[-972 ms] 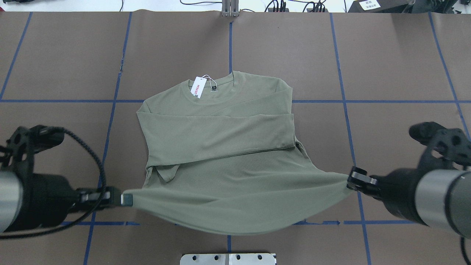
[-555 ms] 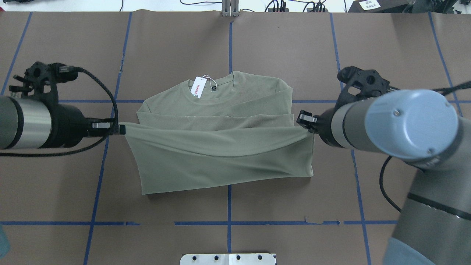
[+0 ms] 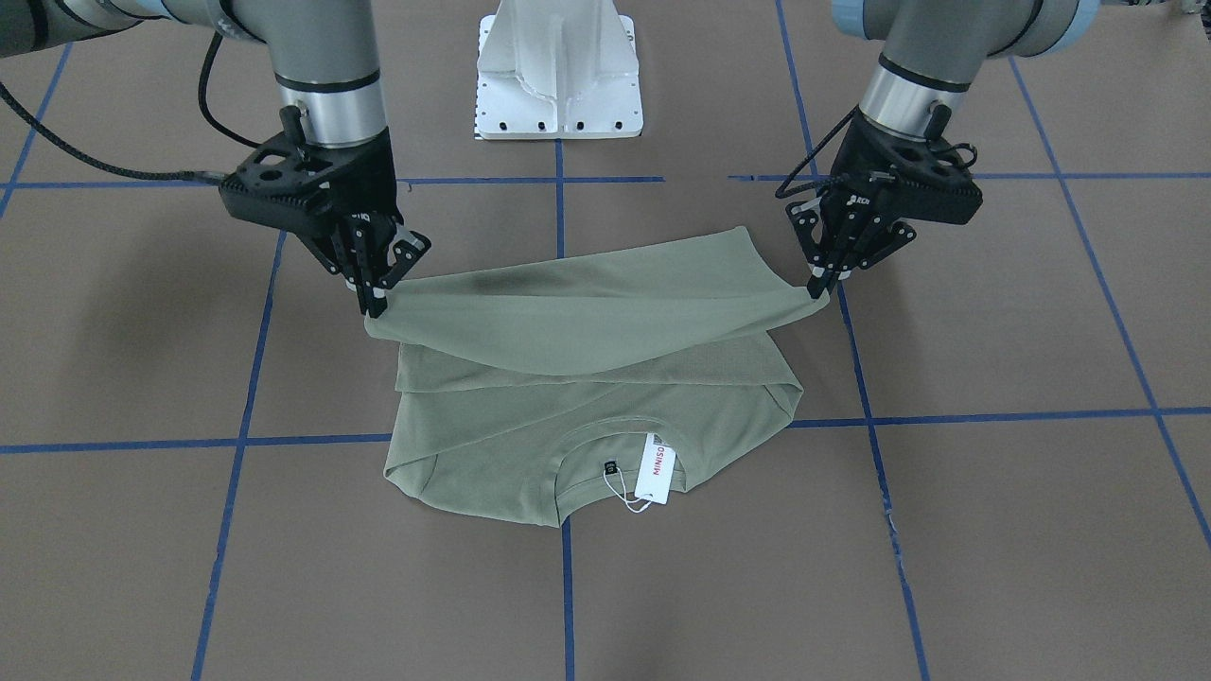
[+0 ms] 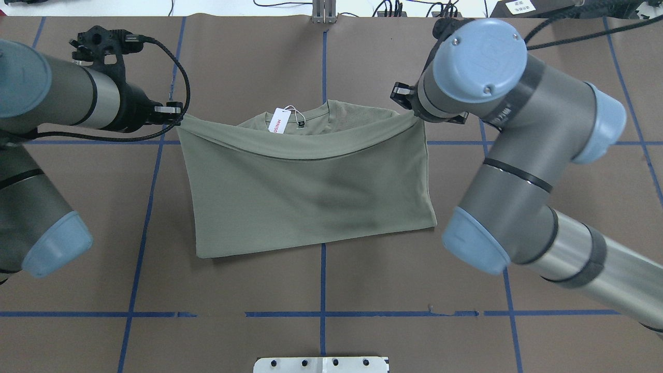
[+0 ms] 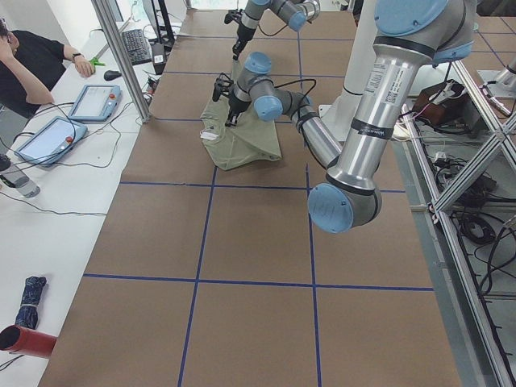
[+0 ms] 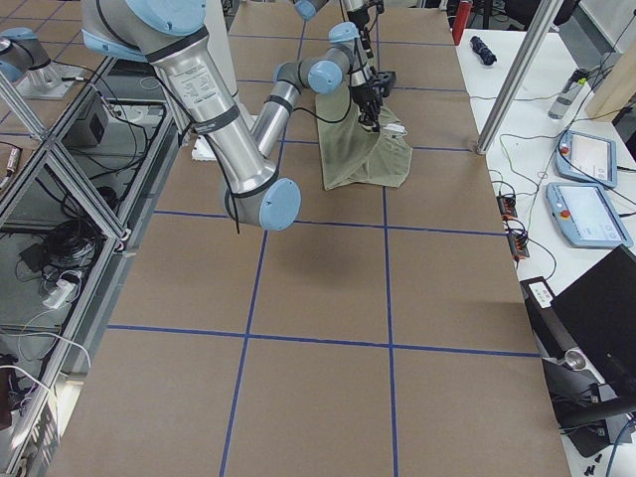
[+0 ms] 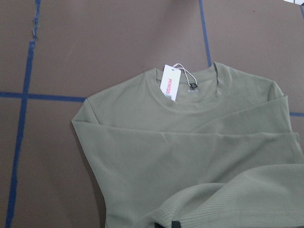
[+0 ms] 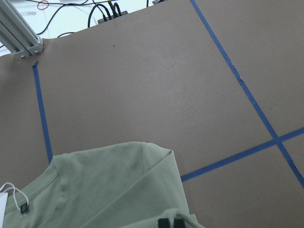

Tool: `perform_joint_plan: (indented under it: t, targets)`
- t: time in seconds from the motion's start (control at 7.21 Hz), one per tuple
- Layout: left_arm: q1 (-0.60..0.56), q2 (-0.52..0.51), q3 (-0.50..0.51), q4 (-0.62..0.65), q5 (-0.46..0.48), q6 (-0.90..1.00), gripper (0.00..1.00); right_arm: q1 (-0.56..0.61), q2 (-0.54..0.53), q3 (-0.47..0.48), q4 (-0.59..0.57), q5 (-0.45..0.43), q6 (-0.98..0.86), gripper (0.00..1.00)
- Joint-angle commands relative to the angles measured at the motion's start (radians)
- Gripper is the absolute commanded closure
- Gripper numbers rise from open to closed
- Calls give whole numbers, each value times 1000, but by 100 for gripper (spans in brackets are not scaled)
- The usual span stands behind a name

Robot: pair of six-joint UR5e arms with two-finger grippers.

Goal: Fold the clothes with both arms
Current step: 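Lift the hem with both grippers and fold it toward the collar, then release the hem and draw the left gripper back toward the shirt side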

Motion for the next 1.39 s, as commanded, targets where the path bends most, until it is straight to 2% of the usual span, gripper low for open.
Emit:
perform_joint_plan:
  t: [0.0, 0.14, 0.28, 0.69, 0.83, 0.97, 1.11, 1.25]
  targets:
    - [0, -45, 190, -132, 4, 3, 100, 65, 87, -326, 229, 20, -43, 100]
    - [6, -45, 282, -219, 4, 2, 100, 75, 98, -389, 252, 18, -83, 100]
    - [25, -43, 342, -282, 17, 2, 100, 89, 98, -414, 252, 20, -100, 100]
    - [75, -43, 358, -292, 29, 0, 100, 79, 121, -473, 253, 20, -126, 100]
    - [75, -43, 352, -292, 29, 5, 100, 59, 121, -476, 273, 16, -125, 95]
    - [75, -43, 346, -291, 27, 8, 100, 48, 118, -509, 339, 13, -117, 73]
    - [75, -43, 344, -291, 26, 8, 78, 39, 118, -534, 373, 10, -119, 29]
    - [74, -40, 334, -291, 23, 9, 1, 34, 120, -523, 376, 15, -119, 0]
